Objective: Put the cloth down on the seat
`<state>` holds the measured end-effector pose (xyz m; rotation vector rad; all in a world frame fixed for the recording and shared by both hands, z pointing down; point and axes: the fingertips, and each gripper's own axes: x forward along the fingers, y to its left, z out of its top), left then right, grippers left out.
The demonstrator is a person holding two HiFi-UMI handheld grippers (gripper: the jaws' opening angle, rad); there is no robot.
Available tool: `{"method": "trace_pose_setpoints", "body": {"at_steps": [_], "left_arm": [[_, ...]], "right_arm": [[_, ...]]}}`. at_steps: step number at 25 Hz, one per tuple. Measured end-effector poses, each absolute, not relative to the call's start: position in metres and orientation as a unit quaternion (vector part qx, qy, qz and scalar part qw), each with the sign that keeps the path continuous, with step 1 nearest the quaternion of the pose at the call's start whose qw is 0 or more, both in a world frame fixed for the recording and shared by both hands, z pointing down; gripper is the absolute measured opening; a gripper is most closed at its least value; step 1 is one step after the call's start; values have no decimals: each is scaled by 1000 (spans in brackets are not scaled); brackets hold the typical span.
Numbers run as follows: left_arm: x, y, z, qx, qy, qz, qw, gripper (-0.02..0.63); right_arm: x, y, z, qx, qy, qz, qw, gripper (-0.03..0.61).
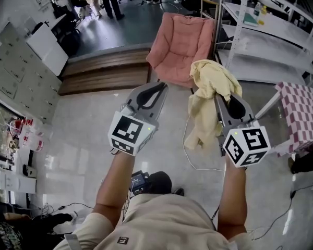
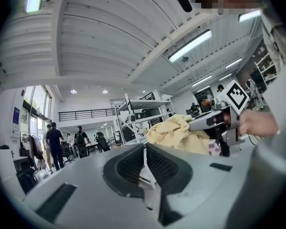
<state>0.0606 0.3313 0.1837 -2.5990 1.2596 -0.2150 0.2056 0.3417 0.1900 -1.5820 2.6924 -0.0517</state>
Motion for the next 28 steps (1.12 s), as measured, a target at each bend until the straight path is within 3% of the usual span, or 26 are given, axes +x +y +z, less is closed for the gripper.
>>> {"method": "trace_pose_setpoints", "body": {"at_steps": [10, 21, 28], "left_arm": [[36, 257, 197, -896, 424, -57, 116, 16], [-40, 70, 203, -912, 393, -41, 111, 15], [-37, -22, 204, -926, 363, -40, 101, 15]], "right_arm": [[191, 281, 206, -522, 853, -15, -12, 60], [124, 117, 206, -567, 823, -13, -14, 60], [114, 36, 208, -588, 808, -21, -20, 60]]}}
